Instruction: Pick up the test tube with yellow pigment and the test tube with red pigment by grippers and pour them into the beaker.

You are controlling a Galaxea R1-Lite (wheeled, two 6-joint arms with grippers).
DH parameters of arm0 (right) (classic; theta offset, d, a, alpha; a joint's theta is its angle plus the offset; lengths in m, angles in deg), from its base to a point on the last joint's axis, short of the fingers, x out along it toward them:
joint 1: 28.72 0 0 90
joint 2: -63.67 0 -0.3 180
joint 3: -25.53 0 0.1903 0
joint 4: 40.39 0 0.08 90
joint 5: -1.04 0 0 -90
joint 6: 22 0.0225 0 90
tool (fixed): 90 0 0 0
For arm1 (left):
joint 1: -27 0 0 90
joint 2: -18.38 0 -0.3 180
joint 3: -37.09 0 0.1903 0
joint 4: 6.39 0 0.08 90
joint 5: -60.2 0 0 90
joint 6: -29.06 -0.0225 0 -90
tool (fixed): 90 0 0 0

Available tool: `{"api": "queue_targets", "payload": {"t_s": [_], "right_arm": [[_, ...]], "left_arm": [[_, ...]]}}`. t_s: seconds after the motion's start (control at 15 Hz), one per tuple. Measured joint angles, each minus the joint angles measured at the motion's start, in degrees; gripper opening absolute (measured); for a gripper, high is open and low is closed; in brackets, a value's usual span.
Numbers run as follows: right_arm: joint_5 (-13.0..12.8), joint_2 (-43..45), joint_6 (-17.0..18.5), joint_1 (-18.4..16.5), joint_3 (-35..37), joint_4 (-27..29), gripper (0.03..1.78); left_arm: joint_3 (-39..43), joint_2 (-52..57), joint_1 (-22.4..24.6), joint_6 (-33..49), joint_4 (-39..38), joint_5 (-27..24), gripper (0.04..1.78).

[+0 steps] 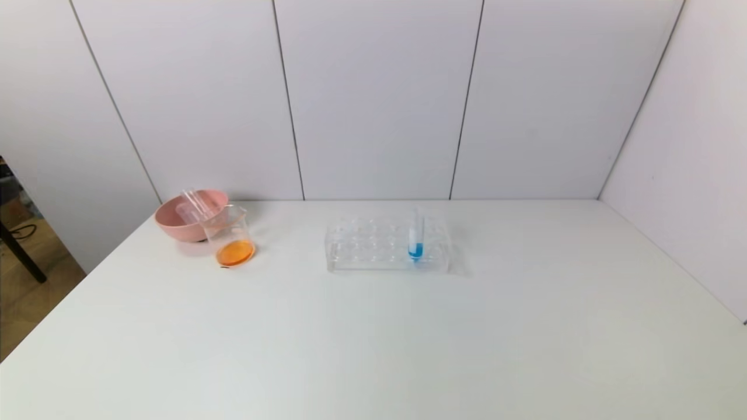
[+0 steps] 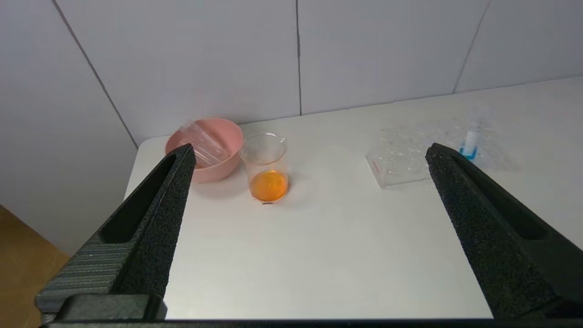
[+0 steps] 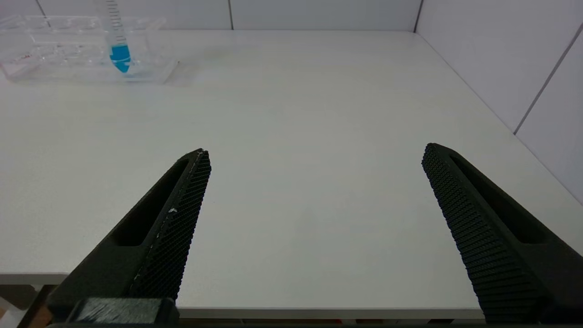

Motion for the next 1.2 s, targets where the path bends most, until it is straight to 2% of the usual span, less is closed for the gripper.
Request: {"api": "queue_targets", "payload": {"t_s": [0.2, 0.33, 0.47, 0.8, 0.93, 1.07, 1.2], "right_arm": [[0.0, 0.0, 0.0, 0.0, 0.0, 0.0, 1.70], [0.0, 0.0, 0.0, 0.0, 0.0, 0.0, 1.70], [0.0, 0.0, 0.0, 0.0, 0.0, 0.0, 1.70], [0.0, 0.0, 0.0, 0.0, 0.0, 0.0, 1.70], [0.0, 0.0, 0.0, 0.0, 0.0, 0.0, 1.70], [0.0, 0.0, 0.0, 0.0, 0.0, 0.0, 1.70], [0.0, 0.0, 0.0, 0.0, 0.0, 0.0, 1.70]], "left_arm": [[3.2, 12.8, 0.1, -4.2, 4.2, -4.2, 1.76], [9.0, 20.1, 0.2, -9.8, 1.6, -5.5, 1.76], [16.5, 25.9, 0.2, -14.0, -6.9, -5.9, 1.76], [38.8, 34.5, 0.7, -17.7, -38.3, -6.3, 1.76], [46.0, 37.2, 0.8, -18.0, -45.4, -6.0, 1.76], [49.9, 39.9, 0.8, -18.1, -44.2, -5.8, 1.76], [51.0, 42.0, 0.8, -17.7, -36.8, -4.4, 1.76]]}}
